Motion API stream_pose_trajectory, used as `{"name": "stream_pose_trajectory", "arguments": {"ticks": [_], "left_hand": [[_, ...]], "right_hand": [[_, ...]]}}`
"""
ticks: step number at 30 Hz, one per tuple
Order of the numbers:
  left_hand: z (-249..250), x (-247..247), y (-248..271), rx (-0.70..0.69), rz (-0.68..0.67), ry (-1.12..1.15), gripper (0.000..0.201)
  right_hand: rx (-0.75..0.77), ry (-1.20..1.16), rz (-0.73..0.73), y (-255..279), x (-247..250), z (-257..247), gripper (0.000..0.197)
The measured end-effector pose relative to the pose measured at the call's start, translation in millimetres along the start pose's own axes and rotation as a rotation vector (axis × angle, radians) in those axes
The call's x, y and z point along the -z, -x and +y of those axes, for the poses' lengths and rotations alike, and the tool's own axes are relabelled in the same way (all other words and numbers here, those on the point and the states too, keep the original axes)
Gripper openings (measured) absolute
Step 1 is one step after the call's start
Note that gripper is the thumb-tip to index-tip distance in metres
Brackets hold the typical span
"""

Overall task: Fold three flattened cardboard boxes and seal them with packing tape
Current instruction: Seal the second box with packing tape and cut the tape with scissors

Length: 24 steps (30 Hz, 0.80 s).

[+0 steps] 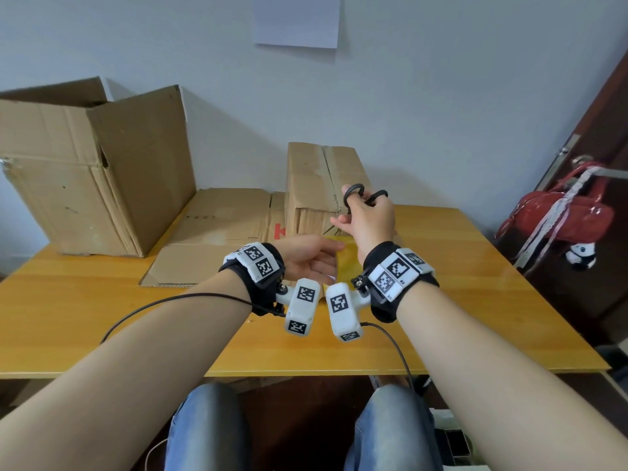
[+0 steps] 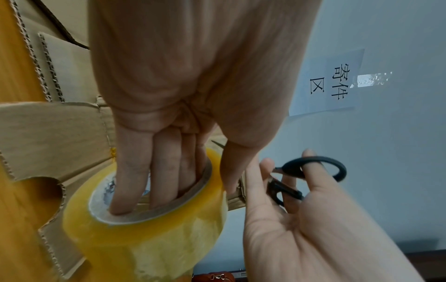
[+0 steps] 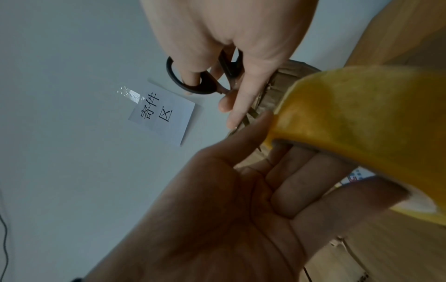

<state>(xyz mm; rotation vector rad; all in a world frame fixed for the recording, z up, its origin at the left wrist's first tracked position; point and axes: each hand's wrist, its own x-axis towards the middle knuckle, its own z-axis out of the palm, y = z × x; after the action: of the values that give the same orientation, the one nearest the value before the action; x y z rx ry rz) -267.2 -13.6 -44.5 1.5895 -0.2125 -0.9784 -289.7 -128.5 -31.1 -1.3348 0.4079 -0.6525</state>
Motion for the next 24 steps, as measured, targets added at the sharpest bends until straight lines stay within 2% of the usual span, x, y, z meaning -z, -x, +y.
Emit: {"name": "stream_pose_trajectory", "arguments": {"ticks": [7,10,13,16,22,24], "left_hand": [[0.8,-2.3,3.4,0.021,-0.010,0.034,0.029],[1.5,-2.9,5.3,0.016,-0.026,0.033,0.051],[2.5,-2.9,5.4,0.008,-0.033,-0.002,0.050],[1.1,-2.5,2.0,0.012,-0.048,-0.017,0.071],[0.6,-3.3,2.7,0.014,-0.053,-0.019,0.073],[1.1,-3.8,4.6,0.017,-0.055,-0.001,0.067]], "right_hand": [[0.043,0.030,0.000,-1.5,-3.0,5.7,0.020],[0.076,0.062,0.003,-2.5,-3.3,5.1,0.014],[0.086,0.084,0.003,-3.8,-3.1,4.6,0.017],[0.095,0.103,0.001,-4.3,-2.9,4.2,0.016],[0.102,0.124,-0.002,-4.5,-2.1,5.0,0.022],[0.101,0.123,-0.004,-4.5,-2.6,5.3,0.022]]}}
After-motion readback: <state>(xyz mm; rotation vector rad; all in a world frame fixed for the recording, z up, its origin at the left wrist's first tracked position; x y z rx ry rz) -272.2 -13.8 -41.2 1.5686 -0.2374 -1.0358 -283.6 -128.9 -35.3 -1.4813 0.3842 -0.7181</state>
